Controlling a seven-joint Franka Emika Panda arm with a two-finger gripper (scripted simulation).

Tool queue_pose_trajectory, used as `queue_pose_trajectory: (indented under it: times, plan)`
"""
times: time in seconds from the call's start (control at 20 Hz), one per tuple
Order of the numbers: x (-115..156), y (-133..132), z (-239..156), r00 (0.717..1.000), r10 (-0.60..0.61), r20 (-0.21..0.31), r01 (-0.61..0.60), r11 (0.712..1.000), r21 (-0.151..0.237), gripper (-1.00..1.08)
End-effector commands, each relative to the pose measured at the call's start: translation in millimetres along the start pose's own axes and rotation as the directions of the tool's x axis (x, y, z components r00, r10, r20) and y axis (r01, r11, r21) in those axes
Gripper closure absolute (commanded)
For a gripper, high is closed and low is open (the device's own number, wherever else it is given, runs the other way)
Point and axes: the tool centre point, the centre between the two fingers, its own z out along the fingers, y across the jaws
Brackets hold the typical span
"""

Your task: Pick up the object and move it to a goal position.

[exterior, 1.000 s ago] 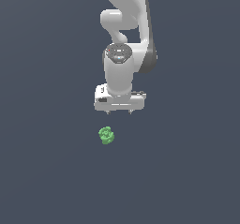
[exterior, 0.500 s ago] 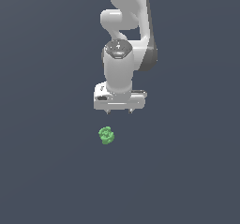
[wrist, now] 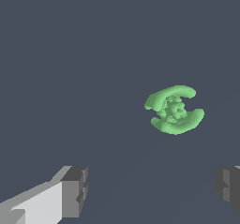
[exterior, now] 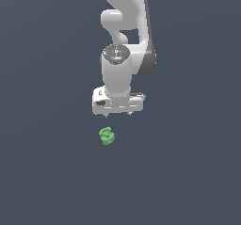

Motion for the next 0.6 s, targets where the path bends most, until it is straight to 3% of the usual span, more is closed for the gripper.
queue_pose_trajectory:
  times: [0.0,0.55]
  plan:
    - [4,5,5,1.000,-0.030,0.000,0.030,1.000,-0.001,-0.92]
    - [26,37,41,0.971,-0.239,0.000,0.239,0.971,-0.005,-0.92]
